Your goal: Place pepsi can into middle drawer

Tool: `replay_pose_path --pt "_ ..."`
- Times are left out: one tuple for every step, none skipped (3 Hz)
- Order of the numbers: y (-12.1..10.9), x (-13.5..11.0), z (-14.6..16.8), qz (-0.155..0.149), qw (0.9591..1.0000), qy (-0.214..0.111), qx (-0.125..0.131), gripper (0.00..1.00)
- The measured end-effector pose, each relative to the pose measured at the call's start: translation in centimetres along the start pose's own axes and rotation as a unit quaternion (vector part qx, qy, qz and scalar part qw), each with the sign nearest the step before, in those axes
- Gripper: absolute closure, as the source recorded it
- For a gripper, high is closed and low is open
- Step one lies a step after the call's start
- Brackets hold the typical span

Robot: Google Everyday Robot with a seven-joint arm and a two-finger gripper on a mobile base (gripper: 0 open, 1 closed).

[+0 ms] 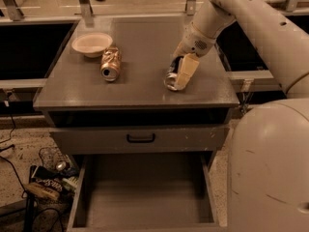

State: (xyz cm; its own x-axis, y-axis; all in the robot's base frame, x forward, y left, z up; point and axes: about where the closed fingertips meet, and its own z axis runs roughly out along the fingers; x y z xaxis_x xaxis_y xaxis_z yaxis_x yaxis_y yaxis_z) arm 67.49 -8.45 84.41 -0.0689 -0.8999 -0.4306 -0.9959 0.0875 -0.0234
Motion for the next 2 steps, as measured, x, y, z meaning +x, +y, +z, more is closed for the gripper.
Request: replay_pose_path --pt "0.0 0.0 0.0 0.0 1.0 0.0 0.0 0.39" --pt "0.0 0.0 0.0 0.0 1.0 0.0 0.0 0.62"
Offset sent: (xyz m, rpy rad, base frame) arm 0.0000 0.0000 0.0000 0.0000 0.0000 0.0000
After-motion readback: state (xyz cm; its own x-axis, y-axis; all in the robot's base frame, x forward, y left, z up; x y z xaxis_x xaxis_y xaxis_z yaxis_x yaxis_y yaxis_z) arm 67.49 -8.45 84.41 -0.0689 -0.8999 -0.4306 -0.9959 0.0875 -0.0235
